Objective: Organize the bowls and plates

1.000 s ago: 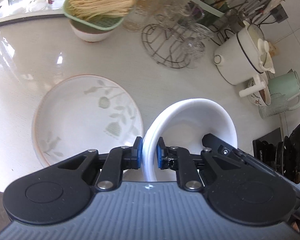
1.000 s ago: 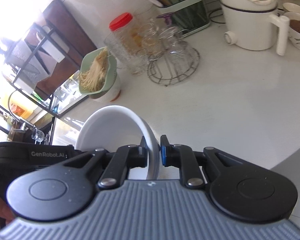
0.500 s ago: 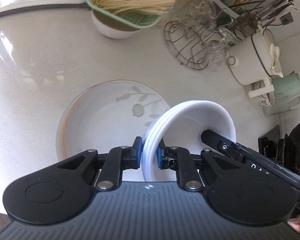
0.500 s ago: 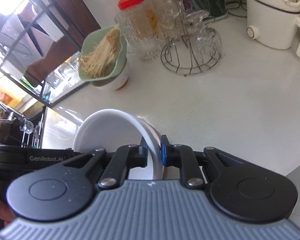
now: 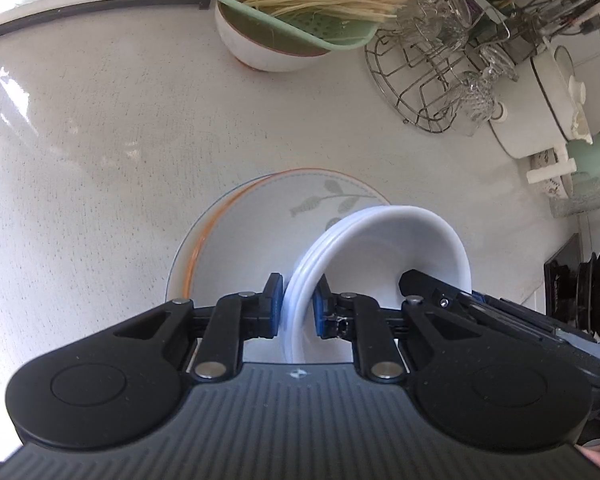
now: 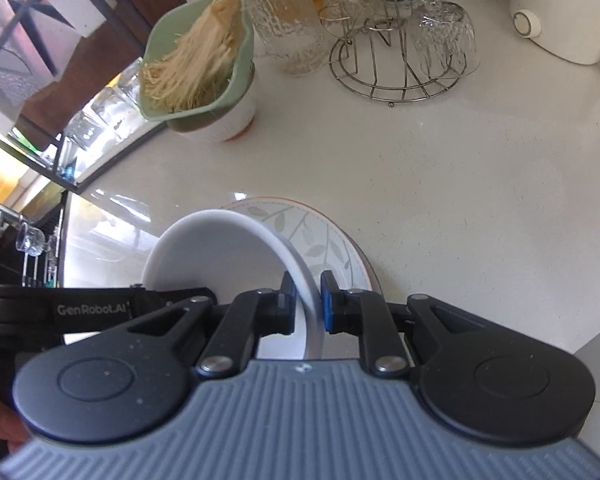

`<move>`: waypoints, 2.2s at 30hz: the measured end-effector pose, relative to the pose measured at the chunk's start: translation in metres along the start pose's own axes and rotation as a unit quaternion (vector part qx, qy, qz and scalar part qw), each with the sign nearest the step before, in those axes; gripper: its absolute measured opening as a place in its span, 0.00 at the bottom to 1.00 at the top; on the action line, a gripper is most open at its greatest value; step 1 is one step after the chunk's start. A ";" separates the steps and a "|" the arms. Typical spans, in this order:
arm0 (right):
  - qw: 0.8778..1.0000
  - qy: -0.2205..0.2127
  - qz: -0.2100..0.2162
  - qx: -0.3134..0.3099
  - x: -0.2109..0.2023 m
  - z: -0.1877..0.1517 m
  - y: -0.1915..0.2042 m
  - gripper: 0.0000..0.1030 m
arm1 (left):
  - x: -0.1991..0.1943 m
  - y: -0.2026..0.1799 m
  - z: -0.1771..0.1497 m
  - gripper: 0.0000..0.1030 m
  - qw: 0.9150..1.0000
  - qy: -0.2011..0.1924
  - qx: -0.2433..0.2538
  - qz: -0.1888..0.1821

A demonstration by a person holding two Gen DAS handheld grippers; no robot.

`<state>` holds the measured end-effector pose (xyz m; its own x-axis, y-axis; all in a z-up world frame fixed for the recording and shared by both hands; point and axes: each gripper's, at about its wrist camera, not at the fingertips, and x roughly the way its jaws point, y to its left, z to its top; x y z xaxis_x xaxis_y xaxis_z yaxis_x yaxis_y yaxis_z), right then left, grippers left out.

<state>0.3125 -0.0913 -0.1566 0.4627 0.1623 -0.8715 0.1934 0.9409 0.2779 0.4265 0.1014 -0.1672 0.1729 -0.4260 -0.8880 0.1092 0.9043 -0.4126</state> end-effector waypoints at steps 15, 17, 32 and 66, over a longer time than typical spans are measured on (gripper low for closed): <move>1.000 -0.006 -0.027 0.013 0.009 0.001 0.002 0.22 | 0.003 -0.003 0.014 0.31 0.999 0.019 0.028 0.011; 1.000 -0.010 -0.028 0.006 0.008 0.003 0.002 0.34 | 0.001 -0.008 0.014 0.49 0.999 0.013 0.047 0.020; 0.994 -0.104 -0.010 -0.032 -0.053 0.020 0.002 0.43 | -0.071 -0.037 0.004 0.50 0.995 -0.069 0.064 0.045; 0.953 -0.260 0.082 -0.134 -0.217 -0.074 -0.066 0.43 | -0.202 -0.129 -0.191 0.54 0.949 -0.290 0.047 0.116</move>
<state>0.1359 -0.1667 -0.0157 0.8473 0.2094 -0.4882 -0.1133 0.9691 0.2190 0.1903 0.0754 0.0262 0.7098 -0.1822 -0.6804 0.0841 0.9810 -0.1750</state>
